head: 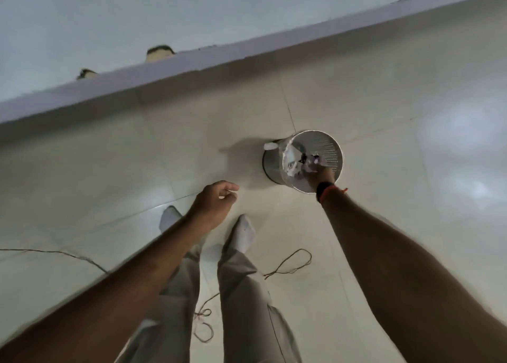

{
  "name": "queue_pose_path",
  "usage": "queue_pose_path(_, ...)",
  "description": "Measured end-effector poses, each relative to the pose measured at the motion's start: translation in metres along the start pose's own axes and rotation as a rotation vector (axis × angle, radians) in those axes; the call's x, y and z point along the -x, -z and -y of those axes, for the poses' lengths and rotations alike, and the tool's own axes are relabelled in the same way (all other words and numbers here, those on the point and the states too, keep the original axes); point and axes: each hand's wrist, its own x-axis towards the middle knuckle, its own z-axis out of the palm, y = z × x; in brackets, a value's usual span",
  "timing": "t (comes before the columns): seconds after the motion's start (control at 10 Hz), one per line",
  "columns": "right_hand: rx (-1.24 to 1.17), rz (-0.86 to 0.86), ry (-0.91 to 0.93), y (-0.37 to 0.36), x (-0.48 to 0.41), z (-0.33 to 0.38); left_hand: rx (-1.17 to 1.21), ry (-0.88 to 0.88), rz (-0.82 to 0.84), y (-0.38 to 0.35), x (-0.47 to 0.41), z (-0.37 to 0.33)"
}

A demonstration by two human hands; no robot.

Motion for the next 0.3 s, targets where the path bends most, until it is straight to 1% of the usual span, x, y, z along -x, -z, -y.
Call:
queue_pose_path(0.1, -0.235, 0.223, -0.077, -0.001, 0.006, -0.002, 0.019, 0.017, -0.036, -0.005, 0.006, 0.013)
queue_pose_path(0.2, -0.231, 0.19, -0.073, 0.003, 0.03, -0.011, 0.059, 0.037, -0.071, -0.002, 0.029, 0.018)
queue_pose_path(0.3, -0.236, 0.197, 0.019, 0.004, 0.085, -0.007, 0.106, 0.011, -0.109, 0.006, 0.062, 0.001)
